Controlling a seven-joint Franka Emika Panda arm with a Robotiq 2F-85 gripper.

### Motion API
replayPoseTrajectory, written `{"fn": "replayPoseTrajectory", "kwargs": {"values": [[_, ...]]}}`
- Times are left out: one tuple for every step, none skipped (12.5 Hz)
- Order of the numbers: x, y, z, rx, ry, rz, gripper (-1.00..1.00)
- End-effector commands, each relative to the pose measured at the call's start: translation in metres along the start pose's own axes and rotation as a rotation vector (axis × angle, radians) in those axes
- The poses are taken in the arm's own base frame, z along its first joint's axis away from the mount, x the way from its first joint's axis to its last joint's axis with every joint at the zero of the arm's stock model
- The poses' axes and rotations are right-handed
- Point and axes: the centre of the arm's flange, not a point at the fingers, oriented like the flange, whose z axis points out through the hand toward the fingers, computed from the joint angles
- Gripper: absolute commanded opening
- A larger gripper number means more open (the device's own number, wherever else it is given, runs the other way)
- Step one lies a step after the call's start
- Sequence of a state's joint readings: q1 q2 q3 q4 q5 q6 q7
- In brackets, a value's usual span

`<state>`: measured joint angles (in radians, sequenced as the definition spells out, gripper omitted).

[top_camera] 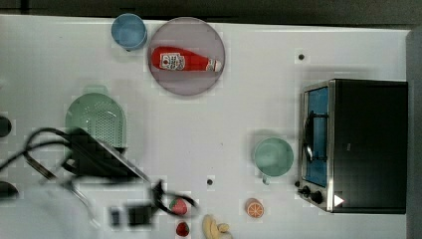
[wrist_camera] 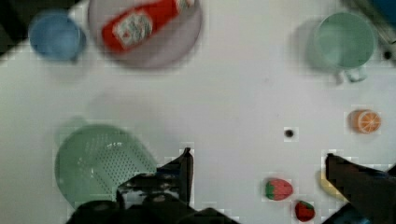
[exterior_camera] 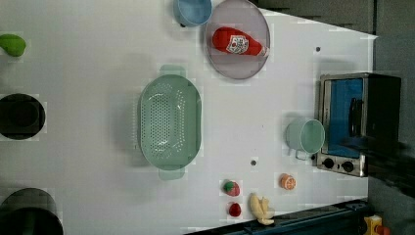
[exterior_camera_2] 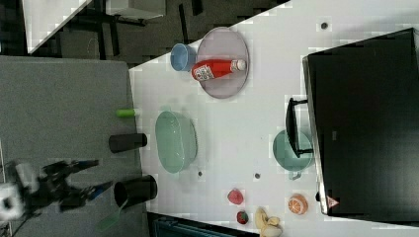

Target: Drag strainer left to right.

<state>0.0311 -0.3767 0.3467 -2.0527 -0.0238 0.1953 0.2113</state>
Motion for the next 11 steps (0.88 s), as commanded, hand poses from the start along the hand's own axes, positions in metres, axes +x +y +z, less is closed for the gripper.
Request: {"fn": "replayPoseTrajectory", "kwargs": {"values": [[-0.031,-0.052,0.065,-0.011,-0.034,0.097,1.00],[-0.040,-0.070,0.084,-0.005,-0.050,0.148,1.00],[-0.048,-0.086,0.105,-0.001,-0.072,0.210,1.00],[-0.052,-0.099,0.126,0.000,-0.097,0.278,1.00],[-0.057,-0.110,0.147,-0.004,-0.125,0.341,1.00],[-0.058,-0.120,0.169,-0.005,-0.153,0.408,1.00],[-0.059,-0.127,0.190,-0.012,-0.180,0.480,1.00],[-0.059,-0.133,0.212,-0.021,-0.207,0.551,1.00],[-0.061,-0.138,0.234,-0.035,-0.233,0.614,1.00],[-0.064,-0.143,0.254,-0.050,-0.255,0.671,1.00],[-0.067,-0.146,0.274,-0.064,-0.273,0.724,1.00]]}}
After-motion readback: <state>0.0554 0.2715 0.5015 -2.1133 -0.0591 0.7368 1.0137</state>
